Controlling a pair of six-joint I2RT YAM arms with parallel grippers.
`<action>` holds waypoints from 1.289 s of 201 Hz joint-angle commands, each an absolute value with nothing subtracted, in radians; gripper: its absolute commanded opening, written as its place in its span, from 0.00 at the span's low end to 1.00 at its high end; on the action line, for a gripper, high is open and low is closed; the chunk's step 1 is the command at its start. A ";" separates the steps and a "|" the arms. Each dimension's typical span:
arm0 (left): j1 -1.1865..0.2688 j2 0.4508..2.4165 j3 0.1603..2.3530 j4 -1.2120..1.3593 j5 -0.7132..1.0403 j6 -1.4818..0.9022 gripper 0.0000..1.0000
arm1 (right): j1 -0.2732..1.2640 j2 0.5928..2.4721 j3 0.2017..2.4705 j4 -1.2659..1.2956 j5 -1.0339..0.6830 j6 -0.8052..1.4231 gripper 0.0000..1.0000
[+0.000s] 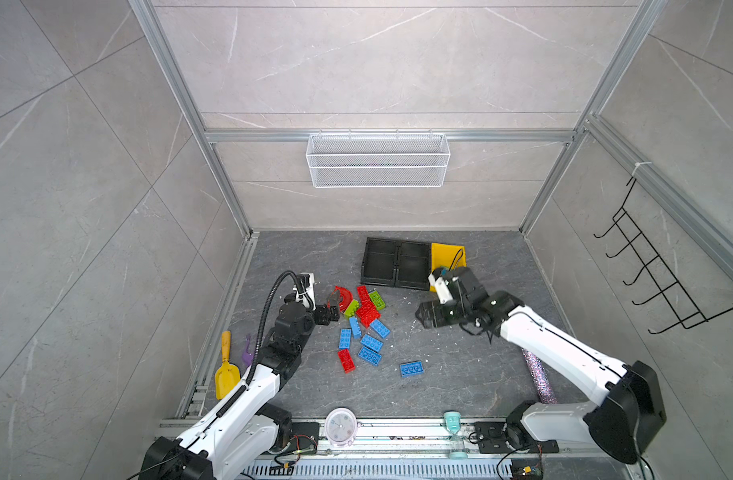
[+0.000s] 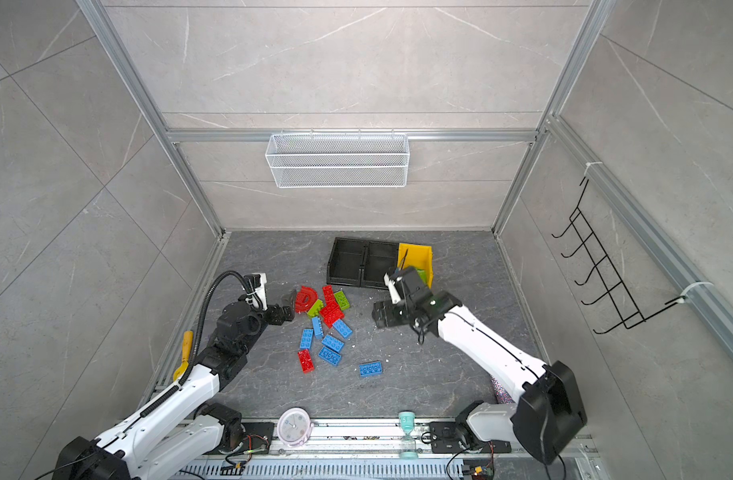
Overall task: Sort the legos into containers by color
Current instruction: 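Move the right gripper to a blue brick nearer the robot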
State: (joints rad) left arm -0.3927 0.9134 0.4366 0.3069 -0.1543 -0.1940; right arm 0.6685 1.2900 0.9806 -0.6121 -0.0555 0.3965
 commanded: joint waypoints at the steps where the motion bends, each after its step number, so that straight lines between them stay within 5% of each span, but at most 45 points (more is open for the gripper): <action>1: -0.391 0.922 0.439 0.332 -0.144 -0.195 1.00 | 0.788 1.270 0.922 -0.682 0.093 0.575 0.88; 62: -0.391 0.908 0.434 0.335 -0.136 -0.199 1.00 | 1.009 1.438 0.930 -0.618 0.144 0.698 0.90; 174: -0.391 0.936 0.442 0.339 -0.156 -0.202 1.00 | 1.047 1.661 0.969 -0.568 0.137 0.697 0.89; 259: -0.391 0.943 0.442 0.341 -0.169 -0.200 1.00 | 1.046 1.681 0.984 -0.611 0.144 0.693 0.69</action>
